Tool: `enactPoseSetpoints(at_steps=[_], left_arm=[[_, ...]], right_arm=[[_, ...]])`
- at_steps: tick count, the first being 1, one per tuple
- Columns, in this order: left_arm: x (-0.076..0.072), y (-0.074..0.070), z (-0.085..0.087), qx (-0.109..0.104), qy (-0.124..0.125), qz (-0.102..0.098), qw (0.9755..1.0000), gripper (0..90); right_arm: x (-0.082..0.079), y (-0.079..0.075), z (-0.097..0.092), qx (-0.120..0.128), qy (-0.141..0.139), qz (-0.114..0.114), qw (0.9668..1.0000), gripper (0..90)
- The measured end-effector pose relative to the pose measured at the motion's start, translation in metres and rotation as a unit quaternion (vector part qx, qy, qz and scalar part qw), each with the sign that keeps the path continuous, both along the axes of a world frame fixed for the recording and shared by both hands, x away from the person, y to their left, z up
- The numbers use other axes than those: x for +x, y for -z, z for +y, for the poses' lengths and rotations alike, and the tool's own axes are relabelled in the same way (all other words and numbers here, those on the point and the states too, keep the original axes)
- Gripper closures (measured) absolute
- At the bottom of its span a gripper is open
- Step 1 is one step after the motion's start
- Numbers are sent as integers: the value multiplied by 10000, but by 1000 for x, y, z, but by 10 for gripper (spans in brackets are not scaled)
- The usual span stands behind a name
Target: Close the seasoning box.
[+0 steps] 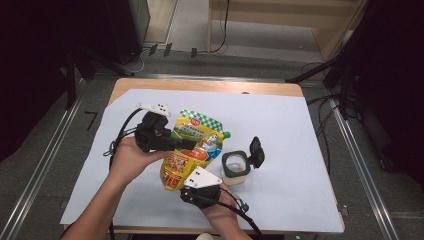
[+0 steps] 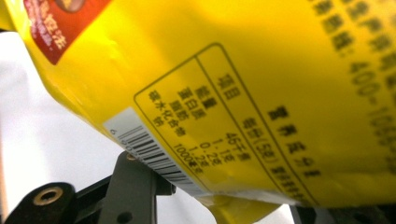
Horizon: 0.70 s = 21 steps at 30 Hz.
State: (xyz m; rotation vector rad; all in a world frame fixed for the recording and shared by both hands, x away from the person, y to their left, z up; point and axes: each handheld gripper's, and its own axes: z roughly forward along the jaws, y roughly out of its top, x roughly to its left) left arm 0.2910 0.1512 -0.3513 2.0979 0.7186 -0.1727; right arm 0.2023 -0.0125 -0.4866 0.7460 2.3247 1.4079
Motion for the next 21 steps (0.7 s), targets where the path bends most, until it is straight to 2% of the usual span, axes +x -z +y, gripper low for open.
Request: enactPoseSetpoints(at_steps=[2,8,15,18,21], left_arm=[[1,4,-6,63,28,20,10000,814],[3,7,-15,62,73,83,9999,818],[2,9,-22,150,64,126,9998,822],[2,11,-27,262,41,171,9995,814],[2,11,-29,319,30,172,9993,813]], right_arm=[[1,-2,-2,91,-40,154,9998,573],[0,-6,-4,278,-130,395,9987,563],[-2,-7,-4,270,-251,474,9982,559],[-4,-8,-3,241,-412,483,9977,559],[-4,-8,-3,265,-444,515,9973,558]])
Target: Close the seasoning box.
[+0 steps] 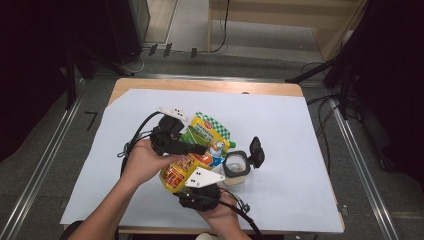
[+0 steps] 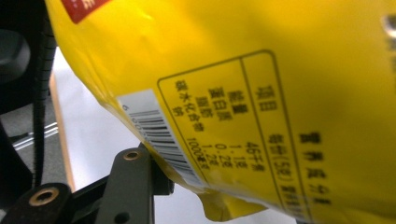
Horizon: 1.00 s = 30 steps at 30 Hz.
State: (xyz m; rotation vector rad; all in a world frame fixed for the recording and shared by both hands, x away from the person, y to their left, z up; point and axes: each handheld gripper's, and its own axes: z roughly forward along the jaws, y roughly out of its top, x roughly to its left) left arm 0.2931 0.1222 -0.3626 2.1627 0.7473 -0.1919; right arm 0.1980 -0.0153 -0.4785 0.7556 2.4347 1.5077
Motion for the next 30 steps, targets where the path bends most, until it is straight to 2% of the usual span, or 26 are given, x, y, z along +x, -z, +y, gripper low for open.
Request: enactPoseSetpoints(at_steps=[2,6,10,15,24,25,30], left_arm=[[1,0,-2,51,11,19,10000,810],[5,-2,-8,92,42,120,9999,807],[9,-4,-17,174,44,229,9996,795],[17,-2,-28,256,89,472,9985,803],[20,4,-31,361,27,563,9978,804],[19,5,-32,372,27,591,9976,805],[17,8,-30,349,-22,650,9973,804]], right_arm=[[0,-1,0,6,-73,64,10000,555],[0,-5,1,-36,-163,40,9999,548],[-1,-9,0,30,-223,93,9997,550],[-2,-11,-1,76,-260,170,9995,540],[1,-9,-1,36,-367,319,9988,531],[2,-8,0,-27,-400,324,9987,522],[0,-6,1,-82,-467,361,9982,581]])
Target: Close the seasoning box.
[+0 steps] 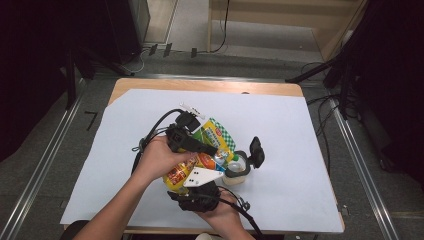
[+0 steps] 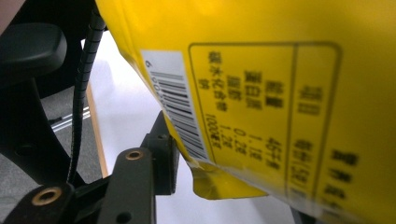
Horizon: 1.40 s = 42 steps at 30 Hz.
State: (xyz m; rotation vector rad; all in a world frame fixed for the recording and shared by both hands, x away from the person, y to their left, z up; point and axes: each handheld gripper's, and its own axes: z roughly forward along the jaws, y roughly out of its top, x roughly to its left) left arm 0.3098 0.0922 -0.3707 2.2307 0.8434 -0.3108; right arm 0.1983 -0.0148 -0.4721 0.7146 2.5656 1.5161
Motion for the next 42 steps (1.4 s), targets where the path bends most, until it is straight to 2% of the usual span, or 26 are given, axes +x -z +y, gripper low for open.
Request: enactPoseSetpoints(at_steps=[3,9,12,13,16,17,21,24,29,36,38,39,42], left_arm=[[0,0,0,-30,18,-9,10000,794],[0,0,0,-74,97,-12,9999,767],[0,0,1,-105,139,10,9998,716],[0,0,2,-114,145,16,9998,705],[0,-1,3,-179,147,17,9997,665],[-1,-2,3,-188,148,21,9997,654],[-3,-3,5,-182,188,-87,9996,640],[-4,-2,5,-164,221,-130,9995,646],[-3,-2,5,-176,103,-168,9997,667],[-2,0,6,39,-18,34,10000,778],[-2,0,5,89,14,34,10000,812],[-2,0,4,181,55,10,9998,836],[-2,0,3,192,40,-3,9998,848]], right_arm=[[0,-1,-1,8,52,-11,10000,621],[-1,-1,-2,77,104,-51,9999,633],[-2,-2,-3,172,156,-58,9997,637],[0,-2,-5,282,172,9,9995,638],[1,-3,-7,369,193,58,9991,639],[2,-3,-9,472,220,65,9986,639],[3,-5,-11,630,269,153,9975,639],[3,-5,-12,689,294,197,9970,639],[3,-6,-12,727,288,284,9965,633],[2,-5,-9,597,194,264,9977,624],[1,-5,-7,555,134,260,9980,615],[0,-5,-6,505,95,260,9983,612],[0,-4,-5,508,71,264,9983,612]])
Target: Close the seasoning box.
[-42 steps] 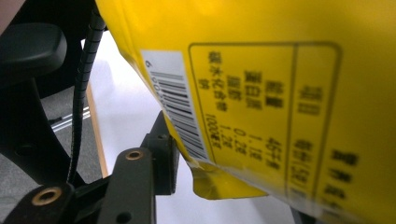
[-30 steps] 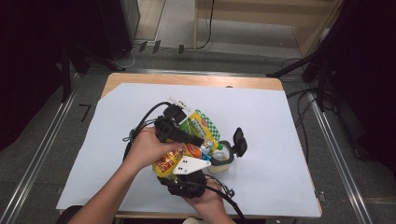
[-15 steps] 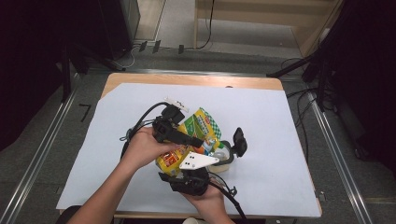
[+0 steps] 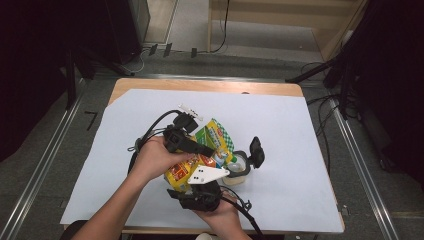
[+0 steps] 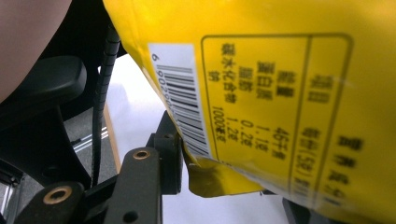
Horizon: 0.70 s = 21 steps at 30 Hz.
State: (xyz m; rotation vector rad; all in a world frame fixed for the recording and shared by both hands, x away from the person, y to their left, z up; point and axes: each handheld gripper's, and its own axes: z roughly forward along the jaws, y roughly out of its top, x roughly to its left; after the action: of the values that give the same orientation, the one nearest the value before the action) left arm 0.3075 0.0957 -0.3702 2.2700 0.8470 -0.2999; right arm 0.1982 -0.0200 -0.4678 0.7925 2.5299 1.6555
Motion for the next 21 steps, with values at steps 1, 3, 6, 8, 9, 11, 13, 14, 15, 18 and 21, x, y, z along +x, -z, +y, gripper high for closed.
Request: enactPoseSetpoints(at_steps=[1,3,6,8,9,11,13,14,15,18,21], left_arm=[[0,-1,0,12,-5,-12,10000,852],[0,-1,-2,28,0,-25,10000,861],[0,-1,-3,47,105,15,9999,880],[0,-1,-4,39,136,46,9999,888],[0,-1,-4,53,154,53,9999,890],[1,-1,-4,60,124,68,9999,891],[1,-1,-5,26,107,62,9999,890],[1,-1,-5,26,107,62,9999,888],[2,-2,-6,8,86,65,9999,882],[2,-2,-6,-30,22,58,10000,864],[2,-4,-6,-86,-9,86,9999,800]], right_arm=[[0,0,0,2,-16,-1,10000,611],[0,0,1,-50,-48,-32,10000,599],[0,1,3,-186,-110,-129,9997,565],[-1,1,3,-211,-100,-168,9996,564],[-3,2,5,-342,-119,-316,9988,566],[-3,2,7,-479,-62,-422,9979,618],[-2,1,6,-528,1,-416,9977,655],[-2,1,6,-528,1,-416,9977,655],[-2,1,5,-500,58,-350,9981,661],[-1,0,4,-457,75,-331,9984,663],[0,0,3,-187,97,-166,9996,662]])
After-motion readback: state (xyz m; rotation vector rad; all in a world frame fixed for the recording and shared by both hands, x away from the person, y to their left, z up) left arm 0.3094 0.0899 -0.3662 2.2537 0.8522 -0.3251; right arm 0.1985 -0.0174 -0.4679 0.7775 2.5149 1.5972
